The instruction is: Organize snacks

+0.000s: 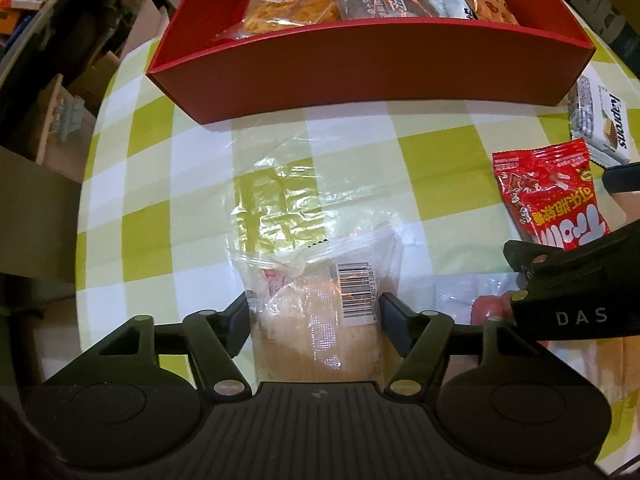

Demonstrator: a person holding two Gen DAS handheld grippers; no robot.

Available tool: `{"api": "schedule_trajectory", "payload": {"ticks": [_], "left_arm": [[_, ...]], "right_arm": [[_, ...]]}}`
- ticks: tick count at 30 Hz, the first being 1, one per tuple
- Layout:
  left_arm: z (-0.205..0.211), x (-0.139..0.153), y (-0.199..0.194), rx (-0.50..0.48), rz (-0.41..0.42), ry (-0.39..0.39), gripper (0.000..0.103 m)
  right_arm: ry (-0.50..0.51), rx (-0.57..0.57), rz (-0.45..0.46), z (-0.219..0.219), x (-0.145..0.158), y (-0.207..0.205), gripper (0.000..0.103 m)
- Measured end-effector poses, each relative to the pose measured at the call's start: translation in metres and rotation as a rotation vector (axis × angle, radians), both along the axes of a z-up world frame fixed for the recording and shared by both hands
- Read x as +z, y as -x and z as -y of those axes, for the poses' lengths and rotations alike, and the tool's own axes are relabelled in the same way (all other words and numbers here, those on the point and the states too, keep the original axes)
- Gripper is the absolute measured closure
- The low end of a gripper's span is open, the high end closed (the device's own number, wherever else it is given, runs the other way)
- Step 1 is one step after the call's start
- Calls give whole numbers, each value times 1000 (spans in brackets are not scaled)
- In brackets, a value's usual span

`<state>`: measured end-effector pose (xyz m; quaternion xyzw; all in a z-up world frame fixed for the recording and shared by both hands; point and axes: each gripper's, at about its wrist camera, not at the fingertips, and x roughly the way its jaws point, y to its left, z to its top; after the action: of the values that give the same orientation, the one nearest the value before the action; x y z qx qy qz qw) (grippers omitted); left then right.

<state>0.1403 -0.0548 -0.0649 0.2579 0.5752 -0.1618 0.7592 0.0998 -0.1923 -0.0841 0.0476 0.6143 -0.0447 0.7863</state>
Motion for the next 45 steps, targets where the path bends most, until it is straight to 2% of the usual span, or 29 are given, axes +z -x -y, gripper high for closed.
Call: {"api": "schedule_trajectory", "payload": {"ticks": [2, 4, 12, 22, 24, 27, 30, 34, 38, 40, 42, 45], "left_arm": [[-1, 1, 0, 4, -10, 17, 36], [-1, 2, 1, -1, -7, 20, 37], [-5, 11, 4, 2, -1, 44, 38], [-2, 21, 4, 1, 4, 80, 38], [-2, 25, 4, 1, 8, 90, 38], [-1, 30, 2, 5, 14, 106, 38], [1, 32, 1, 9, 17, 113, 38], [5, 24, 3, -2, 6, 92, 39], [5, 23, 4, -6, 5, 88, 39], [5, 23, 3, -7, 4, 91, 39], [5, 22, 2, -3, -1, 91, 38], [7, 20, 1, 1, -10, 85, 38]], "right_arm": [[2, 23, -8, -2, 2, 2, 0], [3, 43, -3, -5, 5, 6, 4], [8, 66, 8, -12, 15, 14, 35], [1, 73, 29, -5, 27, 17, 37], [-11, 66, 50, -2, 34, 19, 42], [-35, 53, 71, 2, 42, 20, 42], [-34, 55, 54, 2, 37, 20, 45], [-36, 67, 40, 2, 33, 20, 45], [-66, 30, 42, 10, 34, 17, 45], [-61, 20, 66, 12, 37, 16, 40], [-54, 8, 54, 15, 35, 12, 22], [-69, 16, 21, 11, 23, 6, 22]]}}
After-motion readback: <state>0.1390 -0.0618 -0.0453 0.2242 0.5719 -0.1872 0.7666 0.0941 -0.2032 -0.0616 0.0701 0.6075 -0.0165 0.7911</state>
